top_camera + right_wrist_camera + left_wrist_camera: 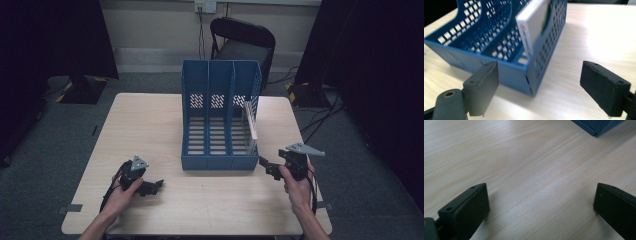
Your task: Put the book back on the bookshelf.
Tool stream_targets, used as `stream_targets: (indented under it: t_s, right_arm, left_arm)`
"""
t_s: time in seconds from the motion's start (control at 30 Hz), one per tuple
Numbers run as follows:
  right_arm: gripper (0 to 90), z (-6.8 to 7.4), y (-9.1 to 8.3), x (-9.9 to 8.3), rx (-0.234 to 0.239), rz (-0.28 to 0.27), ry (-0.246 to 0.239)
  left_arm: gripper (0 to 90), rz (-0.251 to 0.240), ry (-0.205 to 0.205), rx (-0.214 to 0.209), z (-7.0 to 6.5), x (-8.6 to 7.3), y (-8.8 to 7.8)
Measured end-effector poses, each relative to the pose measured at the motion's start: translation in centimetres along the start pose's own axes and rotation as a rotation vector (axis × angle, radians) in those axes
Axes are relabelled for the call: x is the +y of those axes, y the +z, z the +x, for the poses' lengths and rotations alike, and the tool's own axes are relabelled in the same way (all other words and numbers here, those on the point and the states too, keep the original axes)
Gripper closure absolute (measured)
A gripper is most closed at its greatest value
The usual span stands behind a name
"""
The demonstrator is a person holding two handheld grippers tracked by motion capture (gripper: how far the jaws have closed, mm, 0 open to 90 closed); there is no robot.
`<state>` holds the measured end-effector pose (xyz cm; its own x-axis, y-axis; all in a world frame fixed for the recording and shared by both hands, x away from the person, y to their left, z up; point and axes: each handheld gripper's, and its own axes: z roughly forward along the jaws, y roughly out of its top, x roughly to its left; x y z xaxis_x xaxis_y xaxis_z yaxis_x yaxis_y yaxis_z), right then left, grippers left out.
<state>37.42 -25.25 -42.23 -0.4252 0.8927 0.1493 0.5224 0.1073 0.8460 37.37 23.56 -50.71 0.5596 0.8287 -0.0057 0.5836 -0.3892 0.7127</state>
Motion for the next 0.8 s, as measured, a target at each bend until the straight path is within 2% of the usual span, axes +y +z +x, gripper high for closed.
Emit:
stream_targets:
  t_s: [0.13, 0.23, 0.37, 0.4, 0.53, 0.63, 0.67, 0.7, 0.8]
  right_arm:
    - [15.1, -1.1, -0.4, -1.6, -0.018, 0.043, -0.01]
    - [14.6, -1.5, -0.4, -2.0, -0.007, 0.066, -0.014]
    - [14.7, -2.1, -0.4, -3.1, -0.03, 0.116, -0.032]
    - [14.6, -2.4, -0.4, -3.7, -0.035, 0.141, -0.029]
    - [14.9, -3.2, -0.1, -5.0, -0.049, 0.176, -0.012]
    - [14.8, -3.7, 0.2, -5.5, -0.034, 0.201, -0.015]
    - [15.9, -4.1, 0.4, -5.9, -0.046, 0.206, 0.014]
    - [16.5, -4.1, 0.5, -6.1, -0.05, 0.217, 0.018]
    - [16.9, -4.0, 0.5, -6.4, -0.084, 0.227, -0.012]
  left_arm:
    - [0.0, 0.0, -0.001, 0.002, 0.0, 0.0, 0.0]
    - [0.0, 0.0, -0.002, 0.002, 0.0, 0.0, 0.0]
    - [0.0, 0.0, -0.003, 0.004, 0.0, 0.0, 0.0]
    - [0.0, -0.001, -0.004, 0.003, 0.0, 0.0, 0.0]
    - [0.0, 0.0, -0.003, 0.004, 0.0, 0.0, 0.0]
    - [0.0, 0.0, -0.004, 0.003, 0.0, 0.0, 0.0]
    - [0.0, 0.0, -0.003, 0.003, 0.0, 0.0, 0.0]
    - [0.0, -0.001, -0.004, 0.003, 0.0, 0.0, 0.0]
    - [0.0, -0.002, -0.007, 0.006, 0.0, 0.0, 0.0]
